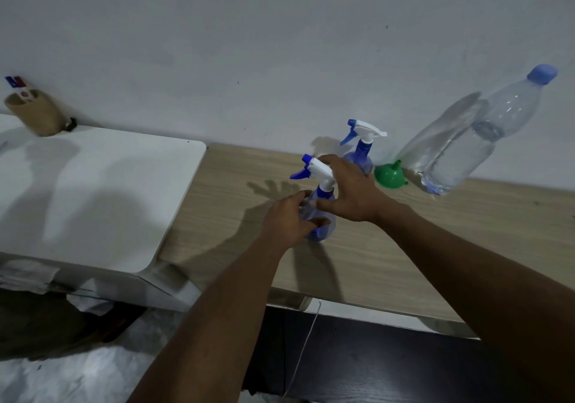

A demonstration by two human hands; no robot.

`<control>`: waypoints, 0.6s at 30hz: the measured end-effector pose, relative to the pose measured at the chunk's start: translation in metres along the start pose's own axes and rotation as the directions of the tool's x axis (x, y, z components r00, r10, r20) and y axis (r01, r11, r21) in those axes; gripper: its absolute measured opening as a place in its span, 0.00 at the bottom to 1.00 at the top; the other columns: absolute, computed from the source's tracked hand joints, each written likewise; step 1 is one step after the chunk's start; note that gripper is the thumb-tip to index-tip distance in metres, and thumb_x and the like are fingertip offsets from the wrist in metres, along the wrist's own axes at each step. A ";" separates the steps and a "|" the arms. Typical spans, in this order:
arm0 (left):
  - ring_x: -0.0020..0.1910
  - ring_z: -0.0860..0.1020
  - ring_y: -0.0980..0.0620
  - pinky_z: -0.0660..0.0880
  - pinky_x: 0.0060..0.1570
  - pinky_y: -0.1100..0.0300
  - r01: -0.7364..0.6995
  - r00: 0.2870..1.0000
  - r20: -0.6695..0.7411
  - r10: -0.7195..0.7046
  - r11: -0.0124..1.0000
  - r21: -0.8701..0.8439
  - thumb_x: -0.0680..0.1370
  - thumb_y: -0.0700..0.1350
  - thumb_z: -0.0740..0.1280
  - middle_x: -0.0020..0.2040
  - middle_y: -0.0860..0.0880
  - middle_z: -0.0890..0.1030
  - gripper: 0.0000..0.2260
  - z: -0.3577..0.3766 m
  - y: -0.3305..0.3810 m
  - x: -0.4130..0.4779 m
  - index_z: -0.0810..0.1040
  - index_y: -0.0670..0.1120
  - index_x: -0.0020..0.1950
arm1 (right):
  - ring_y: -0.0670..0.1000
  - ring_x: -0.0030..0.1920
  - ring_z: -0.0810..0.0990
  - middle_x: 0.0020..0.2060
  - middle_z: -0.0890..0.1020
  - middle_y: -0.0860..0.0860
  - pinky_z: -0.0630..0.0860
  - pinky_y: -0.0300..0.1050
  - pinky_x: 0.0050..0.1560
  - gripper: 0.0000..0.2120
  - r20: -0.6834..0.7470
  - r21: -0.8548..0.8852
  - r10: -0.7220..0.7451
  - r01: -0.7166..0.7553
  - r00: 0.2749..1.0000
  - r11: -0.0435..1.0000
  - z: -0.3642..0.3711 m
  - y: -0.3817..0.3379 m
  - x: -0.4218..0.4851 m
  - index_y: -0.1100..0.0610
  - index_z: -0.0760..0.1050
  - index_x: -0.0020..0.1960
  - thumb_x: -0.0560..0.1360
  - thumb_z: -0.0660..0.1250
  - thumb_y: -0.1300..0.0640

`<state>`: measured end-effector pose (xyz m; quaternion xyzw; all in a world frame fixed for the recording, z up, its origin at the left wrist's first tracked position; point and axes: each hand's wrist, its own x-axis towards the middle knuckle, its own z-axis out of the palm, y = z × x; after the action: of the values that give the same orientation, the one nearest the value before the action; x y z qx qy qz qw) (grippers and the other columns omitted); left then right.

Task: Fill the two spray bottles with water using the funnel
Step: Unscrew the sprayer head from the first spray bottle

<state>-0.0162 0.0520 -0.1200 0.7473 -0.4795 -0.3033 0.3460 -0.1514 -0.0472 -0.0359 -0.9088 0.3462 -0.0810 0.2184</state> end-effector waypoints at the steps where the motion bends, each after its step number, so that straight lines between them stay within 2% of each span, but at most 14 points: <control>1: 0.59 0.80 0.52 0.79 0.60 0.47 0.001 1.000 -0.002 -0.001 1.000 0.000 0.67 0.65 0.78 0.61 0.53 0.82 0.36 0.000 0.001 0.000 0.74 0.53 0.71 | 0.53 0.59 0.74 0.59 0.77 0.49 0.71 0.61 0.59 0.34 -0.016 -0.024 0.004 -0.005 1.000 1.000 0.001 0.000 0.001 0.48 0.64 0.69 0.68 0.71 0.40; 4: 0.60 0.80 0.51 0.78 0.61 0.49 0.009 1.000 -0.002 -0.009 1.000 -0.001 0.67 0.63 0.78 0.63 0.52 0.82 0.38 0.000 0.002 0.000 0.73 0.51 0.73 | 0.55 0.56 0.75 0.57 0.77 0.51 0.74 0.62 0.56 0.25 0.000 0.038 -0.018 0.018 1.000 0.999 0.001 0.000 0.002 0.52 0.70 0.65 0.71 0.73 0.54; 7: 0.59 0.80 0.52 0.78 0.61 0.50 -0.007 1.000 -0.007 0.007 1.000 -0.010 0.67 0.61 0.79 0.62 0.52 0.82 0.36 0.000 0.002 -0.001 0.74 0.51 0.71 | 0.56 0.52 0.78 0.52 0.80 0.53 0.77 0.54 0.52 0.20 0.039 0.051 -0.035 0.033 0.999 0.998 -0.014 -0.002 0.001 0.57 0.75 0.60 0.71 0.75 0.59; 10: 0.57 0.81 0.52 0.78 0.59 0.51 -0.010 1.000 -0.016 0.010 1.000 -0.021 0.67 0.58 0.80 0.60 0.52 0.83 0.34 -0.001 0.003 -0.002 0.75 0.53 0.70 | 0.53 0.50 0.78 0.48 0.79 0.51 0.72 0.44 0.47 0.18 0.007 0.069 -0.014 0.013 1.000 0.998 -0.046 -0.010 0.000 0.58 0.77 0.59 0.71 0.76 0.59; 14: 0.54 0.82 0.50 0.80 0.57 0.50 -0.002 0.999 -0.038 0.001 1.000 -0.020 0.65 0.59 0.81 0.56 0.52 0.84 0.33 -0.001 0.003 -0.002 0.77 0.55 0.67 | 0.53 0.46 0.78 0.45 0.80 0.52 0.69 0.42 0.43 0.16 0.012 -0.022 -0.011 0.011 1.000 1.000 -0.105 -0.023 0.001 0.59 0.79 0.55 0.70 0.77 0.56; 18: 0.52 0.83 0.50 0.80 0.56 0.52 0.001 0.999 -0.040 -0.002 0.999 -0.039 0.66 0.55 0.82 0.55 0.51 0.85 0.31 -0.002 0.006 -0.004 0.79 0.52 0.67 | 0.45 0.38 0.77 0.41 0.81 0.48 0.71 0.40 0.38 0.14 0.022 -0.018 0.034 -0.034 0.999 0.999 -0.156 -0.027 -0.003 0.56 0.79 0.55 0.72 0.76 0.56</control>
<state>-0.0195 0.0544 -0.1135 0.7466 -0.4660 -0.2980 0.3696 -0.1844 -0.0804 0.1157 -0.9055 0.3600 -0.0641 0.2155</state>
